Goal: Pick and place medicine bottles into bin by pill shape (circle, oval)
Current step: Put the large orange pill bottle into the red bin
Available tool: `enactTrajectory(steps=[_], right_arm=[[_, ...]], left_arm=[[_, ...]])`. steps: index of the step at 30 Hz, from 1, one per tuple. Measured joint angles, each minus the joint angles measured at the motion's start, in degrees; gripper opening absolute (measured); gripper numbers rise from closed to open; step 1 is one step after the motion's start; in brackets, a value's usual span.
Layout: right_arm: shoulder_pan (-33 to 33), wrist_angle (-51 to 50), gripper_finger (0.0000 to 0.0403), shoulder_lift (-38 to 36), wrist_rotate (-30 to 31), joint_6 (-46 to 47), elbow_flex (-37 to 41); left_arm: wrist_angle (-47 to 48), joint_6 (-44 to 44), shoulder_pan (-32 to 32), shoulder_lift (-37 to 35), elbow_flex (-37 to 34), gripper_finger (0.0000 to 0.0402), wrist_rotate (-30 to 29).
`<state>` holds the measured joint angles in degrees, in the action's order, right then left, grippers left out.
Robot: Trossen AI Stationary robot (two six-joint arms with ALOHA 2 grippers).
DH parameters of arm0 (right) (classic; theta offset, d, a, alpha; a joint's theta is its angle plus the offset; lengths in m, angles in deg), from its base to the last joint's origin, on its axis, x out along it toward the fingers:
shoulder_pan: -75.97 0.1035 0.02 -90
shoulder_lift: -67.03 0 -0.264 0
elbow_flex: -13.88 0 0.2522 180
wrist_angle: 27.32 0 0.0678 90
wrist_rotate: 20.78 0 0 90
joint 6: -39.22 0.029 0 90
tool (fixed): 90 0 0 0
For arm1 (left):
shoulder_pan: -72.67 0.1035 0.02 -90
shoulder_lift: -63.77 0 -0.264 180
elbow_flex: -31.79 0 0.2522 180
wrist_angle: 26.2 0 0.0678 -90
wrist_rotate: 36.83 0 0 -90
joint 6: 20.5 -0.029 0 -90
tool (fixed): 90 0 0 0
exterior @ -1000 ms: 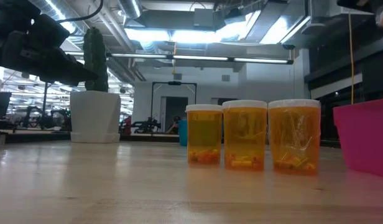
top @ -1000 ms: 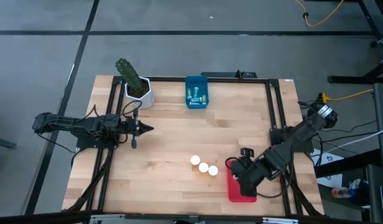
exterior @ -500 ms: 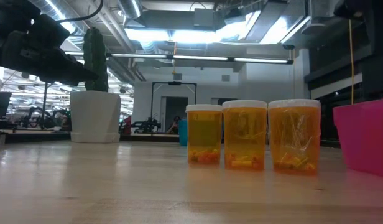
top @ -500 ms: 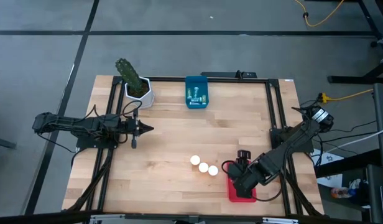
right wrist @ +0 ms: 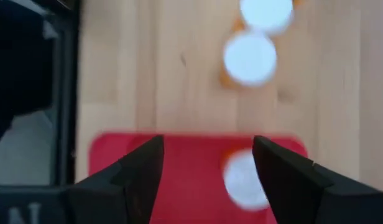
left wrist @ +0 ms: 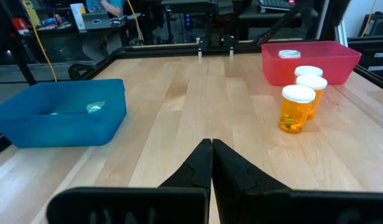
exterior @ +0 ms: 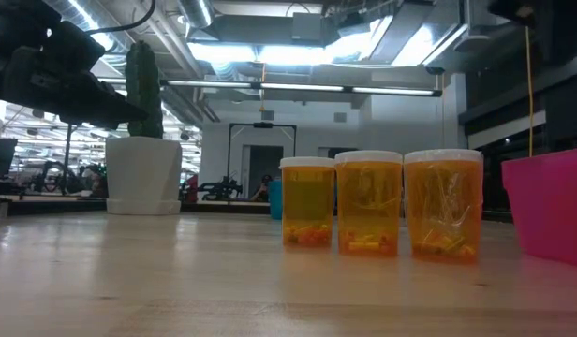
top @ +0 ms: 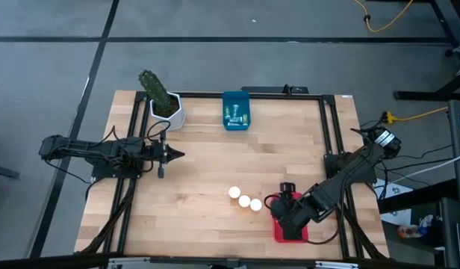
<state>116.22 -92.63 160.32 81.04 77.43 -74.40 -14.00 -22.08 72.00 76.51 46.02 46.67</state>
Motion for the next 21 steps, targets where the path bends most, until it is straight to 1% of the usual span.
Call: enactTrajectory(steps=[7,8,11,13,19,21], right_arm=[[0.0,11.68,0.0247,0.0,4.47,-9.27,0.0],[0.0,12.63,0.0247,0.0,5.75,-10.55,0.0],[0.04,14.32,0.0247,0.0,12.29,-12.96,0.0],[0.0,14.59,0.0247,0.0,14.55,-13.19,0.0],[0.03,15.5,0.0247,0.0,14.67,-13.38,0.0],[0.04,16.78,0.0247,0.0,14.11,-11.62,0.0]], left_arm=[[0.0,-0.02,0.02,0.0,0.0,0.0,0.0],[0.0,-0.02,0.02,-0.01,0.0,0.0,0.0],[-0.01,-0.02,0.0,0.0,0.0,0.0,0.0],[-0.02,0.0,0.01,-0.01,0.0,0.0,0.0],[-0.02,0.0,0.0,0.01,0.0,0.0,0.0],[-0.01,0.0,0.01,-0.01,0.0,0.0,0.0]])
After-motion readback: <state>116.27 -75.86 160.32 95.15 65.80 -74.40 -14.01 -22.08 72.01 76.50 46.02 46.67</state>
